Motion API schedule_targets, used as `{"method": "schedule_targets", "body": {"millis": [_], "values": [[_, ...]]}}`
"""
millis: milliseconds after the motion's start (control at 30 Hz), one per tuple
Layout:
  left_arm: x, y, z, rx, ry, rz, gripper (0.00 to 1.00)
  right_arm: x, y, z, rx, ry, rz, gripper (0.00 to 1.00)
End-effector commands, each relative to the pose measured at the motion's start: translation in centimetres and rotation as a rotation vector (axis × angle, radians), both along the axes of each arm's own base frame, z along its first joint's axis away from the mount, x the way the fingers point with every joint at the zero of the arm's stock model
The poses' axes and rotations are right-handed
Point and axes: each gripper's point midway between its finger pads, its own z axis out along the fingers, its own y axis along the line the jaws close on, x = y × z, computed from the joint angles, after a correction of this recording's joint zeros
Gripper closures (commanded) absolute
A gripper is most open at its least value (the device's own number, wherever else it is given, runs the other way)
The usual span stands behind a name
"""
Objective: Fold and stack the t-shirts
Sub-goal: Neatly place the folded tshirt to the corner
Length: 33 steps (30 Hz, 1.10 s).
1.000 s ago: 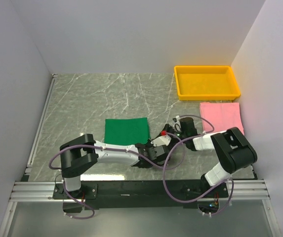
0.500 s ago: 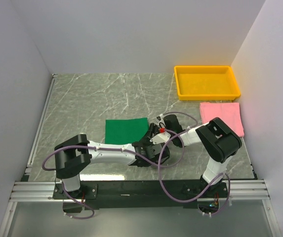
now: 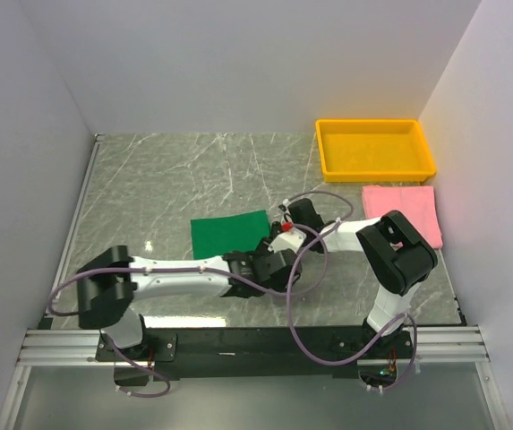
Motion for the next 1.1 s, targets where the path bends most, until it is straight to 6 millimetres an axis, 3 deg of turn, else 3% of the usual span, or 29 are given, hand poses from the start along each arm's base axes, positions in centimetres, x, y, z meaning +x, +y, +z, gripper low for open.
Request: {"method": "schedule_targets", "body": {"millis": [0, 133, 233, 300, 333, 400, 433, 467, 533, 633, 667, 733, 800, 867, 1067], "values": [[1.0, 0.3, 4.9, -0.178, 0.004, 0.015, 0.35, 1.5, -2.3, -0.3, -0.182, -0.104, 0.03, 1.0], [3.4, 3.2, 7.5, -0.26, 0.031, 0.055, 0.25, 2.7, -4.8, 0.0, -0.324, -0.152, 0.029, 1.0], [6.2, 6.7, 10.0, -0.318, 0.039, 0.11, 0.19, 3.3, -7.0, 0.1, -0.43, -0.176, 0.043, 1.0], [9.2, 10.5, 11.3, -0.319, 0.019, 0.205, 0.19, 4.0, -9.0, 0.3, -0.521, -0.191, 0.049, 1.0], [11.5, 13.4, 11.7, -0.317, 0.008, 0.301, 0.19, 4.2, -9.8, 0.5, -0.567, -0.199, 0.042, 1.0], [13.0, 16.1, 12.7, -0.306, 0.045, 0.376, 0.18, 4.9, -12.3, 1.0, -0.678, -0.214, 0.027, 1.0], [14.5, 18.9, 13.1, -0.312, 0.041, 0.456, 0.18, 5.1, -13.0, 1.5, -0.707, -0.224, 0.018, 1.0], [15.2, 20.0, 13.5, -0.314, 0.038, 0.487, 0.18, 5.0, -14.1, 1.8, -0.75, -0.215, 0.017, 1.0], [16.5, 23.2, 13.3, -0.314, 0.02, 0.597, 0.16, 6.1, -16.2, 3.0, -0.831, -0.251, -0.008, 1.0], [16.9, 24.2, 11.9, -0.409, 0.073, 0.635, 0.16, 7.1, -19.5, 4.6, -0.935, -0.261, -0.057, 1.0], [16.8, 25.7, 10.3, -0.425, 0.107, 0.678, 0.17, 7.0, -20.5, 5.0, -0.962, -0.252, -0.066, 1.0], [16.8, 27.0, 9.9, -0.468, 0.135, 0.7, 0.17, 7.6, -22.6, 6.3, -0.997, -0.257, -0.122, 1.0], [16.7, 30.3, 9.5, -0.434, 0.092, 0.819, 0.17, 8.0, -24.3, 7.6, -1.031, -0.272, -0.185, 1.0], [16.4, 32.0, 9.3, -0.414, 0.059, 0.886, 0.16, 8.4, -26.1, 8.2, -1.078, -0.281, -0.245, 1.0], [16.1, 32.6, 10.2, -0.423, 0.013, 0.9, 0.15, 9.4, -29.1, 9.6, -1.207, -0.277, -0.304, 1.0]]}}
